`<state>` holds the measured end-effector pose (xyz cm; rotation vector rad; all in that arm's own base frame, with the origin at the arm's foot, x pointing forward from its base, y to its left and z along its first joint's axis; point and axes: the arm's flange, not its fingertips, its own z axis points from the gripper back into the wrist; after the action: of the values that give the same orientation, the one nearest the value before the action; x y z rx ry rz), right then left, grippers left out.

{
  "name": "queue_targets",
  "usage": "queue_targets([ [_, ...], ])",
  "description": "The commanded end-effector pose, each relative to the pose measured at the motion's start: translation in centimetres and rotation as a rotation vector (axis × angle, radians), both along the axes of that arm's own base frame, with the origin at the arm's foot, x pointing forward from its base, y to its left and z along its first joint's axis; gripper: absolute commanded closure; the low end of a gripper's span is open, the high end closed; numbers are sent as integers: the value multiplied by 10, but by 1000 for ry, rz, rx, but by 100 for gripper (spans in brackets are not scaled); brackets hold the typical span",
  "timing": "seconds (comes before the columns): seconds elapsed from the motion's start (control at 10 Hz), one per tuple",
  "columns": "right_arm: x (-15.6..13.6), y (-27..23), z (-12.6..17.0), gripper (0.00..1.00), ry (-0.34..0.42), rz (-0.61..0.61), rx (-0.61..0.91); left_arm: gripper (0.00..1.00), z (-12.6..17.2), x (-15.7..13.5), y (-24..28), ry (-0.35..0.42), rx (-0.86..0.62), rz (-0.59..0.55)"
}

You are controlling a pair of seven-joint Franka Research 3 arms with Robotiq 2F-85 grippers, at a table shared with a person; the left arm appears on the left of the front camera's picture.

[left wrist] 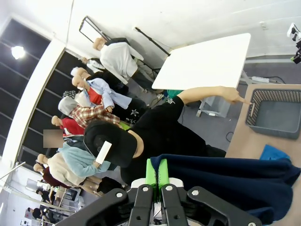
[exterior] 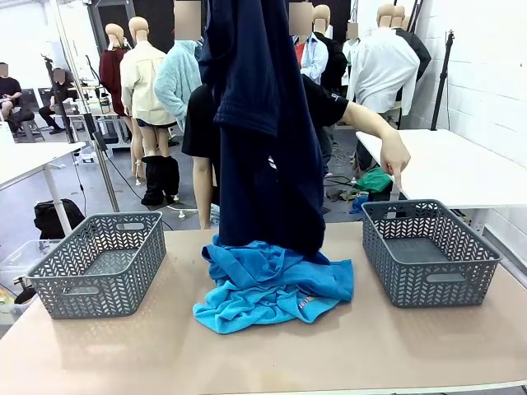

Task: Sort the tops and bottoms.
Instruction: Sort the clothes according to human instructions.

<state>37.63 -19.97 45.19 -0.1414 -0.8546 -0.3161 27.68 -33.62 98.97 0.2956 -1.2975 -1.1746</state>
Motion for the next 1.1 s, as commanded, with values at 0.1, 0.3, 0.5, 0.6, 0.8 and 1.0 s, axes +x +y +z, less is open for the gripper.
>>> queue_targets([
  [0.1,-1,0,0,0,10,3,2,100,10,-4,6,-24,-21,-1],
  [0.3,-1,0,0,0,10,3,2,100,0,20,-31,-30,-87,-24],
  [0.5,-1,0,0,0,10,3,2,100,3,45,-98,-63,-215,-217],
  [0.6,-1,0,0,0,10,3,2,100,9,58,-131,-92,-272,-292],
  [0.8,-1,0,0,0,10,3,2,100,23,84,-205,-82,-397,-447],
  [1.0,-1,0,0,0,10,3,2,100,15,101,-265,0,-490,-603],
])
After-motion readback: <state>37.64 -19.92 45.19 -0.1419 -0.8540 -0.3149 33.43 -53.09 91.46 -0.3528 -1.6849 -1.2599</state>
